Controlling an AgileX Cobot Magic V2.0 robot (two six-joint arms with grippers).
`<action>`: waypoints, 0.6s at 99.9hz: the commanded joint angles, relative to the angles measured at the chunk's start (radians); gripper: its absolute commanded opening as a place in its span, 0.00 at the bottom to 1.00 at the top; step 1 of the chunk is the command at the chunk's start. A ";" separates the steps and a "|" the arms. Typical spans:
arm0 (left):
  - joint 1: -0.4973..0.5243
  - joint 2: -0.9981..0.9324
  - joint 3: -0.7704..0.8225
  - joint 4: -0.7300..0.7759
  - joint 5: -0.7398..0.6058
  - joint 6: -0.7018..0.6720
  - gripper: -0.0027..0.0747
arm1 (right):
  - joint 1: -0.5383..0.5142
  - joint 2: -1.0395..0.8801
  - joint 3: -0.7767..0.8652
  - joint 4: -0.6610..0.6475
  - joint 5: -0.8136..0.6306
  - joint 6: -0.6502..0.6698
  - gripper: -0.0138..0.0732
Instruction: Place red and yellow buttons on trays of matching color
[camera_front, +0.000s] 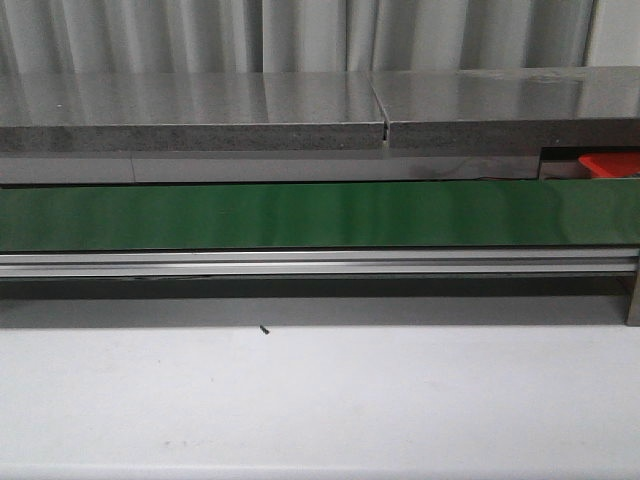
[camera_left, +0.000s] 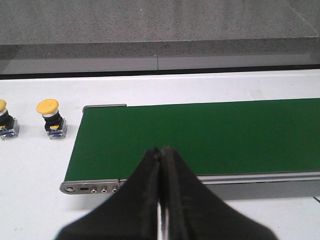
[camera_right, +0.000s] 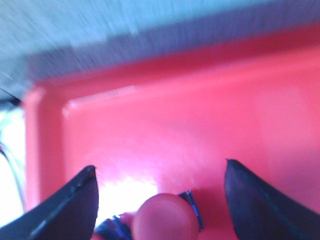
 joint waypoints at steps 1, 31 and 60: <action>-0.007 0.001 -0.027 -0.015 -0.074 -0.003 0.01 | 0.000 -0.126 -0.035 0.025 -0.026 -0.005 0.77; -0.007 0.001 -0.027 -0.015 -0.074 -0.003 0.01 | 0.053 -0.327 -0.034 0.155 0.115 -0.135 0.77; -0.007 0.001 -0.027 -0.015 -0.074 -0.003 0.01 | 0.233 -0.551 0.121 0.095 0.138 -0.148 0.77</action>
